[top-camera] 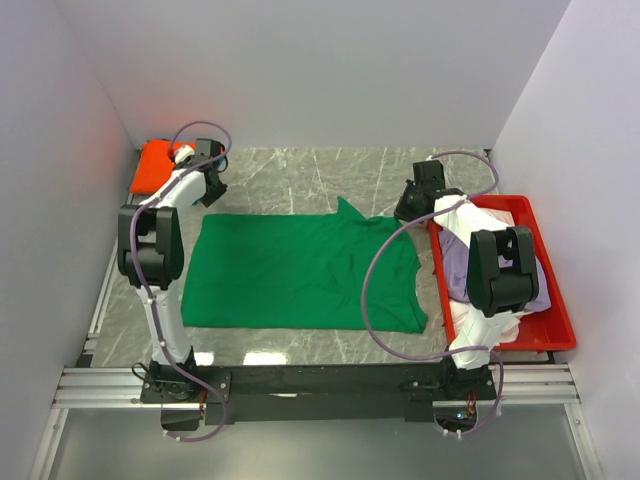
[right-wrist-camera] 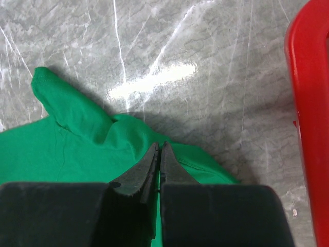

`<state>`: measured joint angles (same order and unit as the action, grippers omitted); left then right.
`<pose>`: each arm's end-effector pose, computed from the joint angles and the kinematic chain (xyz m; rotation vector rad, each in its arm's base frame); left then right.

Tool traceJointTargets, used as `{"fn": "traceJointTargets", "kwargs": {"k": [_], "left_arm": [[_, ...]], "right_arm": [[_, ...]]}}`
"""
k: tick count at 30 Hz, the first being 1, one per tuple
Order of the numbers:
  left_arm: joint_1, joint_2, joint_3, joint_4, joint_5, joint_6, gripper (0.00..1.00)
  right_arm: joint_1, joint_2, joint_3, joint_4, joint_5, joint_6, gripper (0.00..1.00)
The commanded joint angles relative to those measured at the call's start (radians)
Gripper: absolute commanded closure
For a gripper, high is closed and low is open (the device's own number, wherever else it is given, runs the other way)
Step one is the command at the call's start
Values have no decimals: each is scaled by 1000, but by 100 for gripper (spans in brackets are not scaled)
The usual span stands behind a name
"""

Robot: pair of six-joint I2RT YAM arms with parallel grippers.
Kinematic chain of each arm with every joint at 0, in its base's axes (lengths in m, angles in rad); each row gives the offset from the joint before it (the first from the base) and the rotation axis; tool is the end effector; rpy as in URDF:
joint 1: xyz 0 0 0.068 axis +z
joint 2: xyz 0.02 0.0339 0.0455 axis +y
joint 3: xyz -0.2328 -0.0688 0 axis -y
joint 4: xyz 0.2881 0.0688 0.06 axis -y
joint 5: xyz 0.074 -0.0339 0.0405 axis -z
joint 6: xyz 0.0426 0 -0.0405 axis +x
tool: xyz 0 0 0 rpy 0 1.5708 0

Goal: Fold and stack the t-shirts
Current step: Fold the tshirt

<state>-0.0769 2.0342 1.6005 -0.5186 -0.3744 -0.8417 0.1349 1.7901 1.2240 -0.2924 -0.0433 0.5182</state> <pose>0.4764 -0.0211 0.1625 -1.0424 2.1980 0.0683 0.4181 0.0586 0.1486 0.4488 2.4172 0.3438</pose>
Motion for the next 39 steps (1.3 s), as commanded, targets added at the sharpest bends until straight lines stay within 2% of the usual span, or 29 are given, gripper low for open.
{"fn": "traceJointTargets", "kwargs": {"k": [1,16,19,26,30,39], "left_arm": [[8,37,44,-57,-60,-34,67],[5,138,39,-69,-60,-45,60],[3,144,26,-67,-67,-45,63],[0,147,12,-60,-80,-40,89],[0,135,32,-66,-80,-33,99],[0,87,82,-81,-69,1,99]], "right_arm": [[-4,-11,26,18,-6,-11,100],[-4,2,26,24,-21,-14,100],[-6,6,26,25,-21,-14,100],[-6,11,35,19,-24,-14,100],[-6,5,42,13,-20,-14,100],[-14,-23,51,22,-7,16,100]]}}
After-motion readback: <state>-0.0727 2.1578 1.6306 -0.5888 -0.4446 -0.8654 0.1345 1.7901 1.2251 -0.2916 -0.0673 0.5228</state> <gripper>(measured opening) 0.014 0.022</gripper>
